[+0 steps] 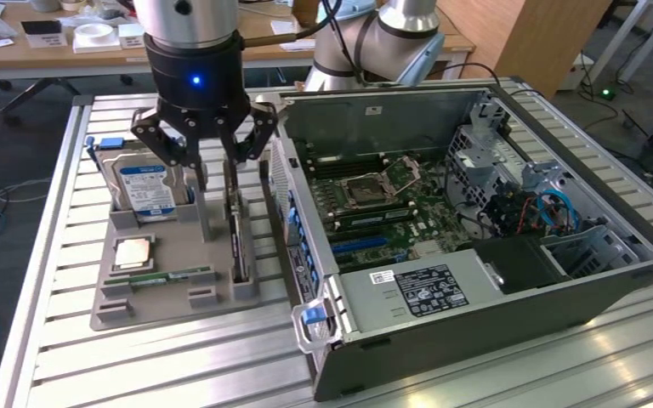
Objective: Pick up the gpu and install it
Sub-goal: 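Pick up the gpu and move the gpu toward the slot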
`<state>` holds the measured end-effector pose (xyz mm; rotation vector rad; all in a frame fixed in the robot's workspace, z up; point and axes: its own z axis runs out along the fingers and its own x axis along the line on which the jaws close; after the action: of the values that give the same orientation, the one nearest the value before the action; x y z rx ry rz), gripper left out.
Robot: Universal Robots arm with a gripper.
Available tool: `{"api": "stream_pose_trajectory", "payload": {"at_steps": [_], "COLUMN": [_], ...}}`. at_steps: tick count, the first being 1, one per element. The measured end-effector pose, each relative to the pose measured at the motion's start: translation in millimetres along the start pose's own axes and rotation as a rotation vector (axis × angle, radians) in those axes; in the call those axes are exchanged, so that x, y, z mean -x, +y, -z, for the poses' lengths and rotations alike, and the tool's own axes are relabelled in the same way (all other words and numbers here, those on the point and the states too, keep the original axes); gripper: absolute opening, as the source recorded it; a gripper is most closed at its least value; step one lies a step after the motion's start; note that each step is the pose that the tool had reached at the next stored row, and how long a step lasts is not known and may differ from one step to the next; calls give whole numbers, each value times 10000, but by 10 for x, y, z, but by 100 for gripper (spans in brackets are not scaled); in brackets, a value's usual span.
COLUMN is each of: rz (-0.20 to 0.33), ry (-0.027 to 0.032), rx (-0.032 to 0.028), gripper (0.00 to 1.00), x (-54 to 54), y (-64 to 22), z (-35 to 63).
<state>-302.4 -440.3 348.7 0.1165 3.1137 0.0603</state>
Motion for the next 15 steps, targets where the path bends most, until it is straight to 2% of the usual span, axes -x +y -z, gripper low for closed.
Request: {"api": "stream_pose_trajectory", "payload": {"at_steps": [15], "rz": [0], "ry": [0], "rx": [0], "gripper": [42], "x": [-3], "y": [-4], "z": [-106]}}
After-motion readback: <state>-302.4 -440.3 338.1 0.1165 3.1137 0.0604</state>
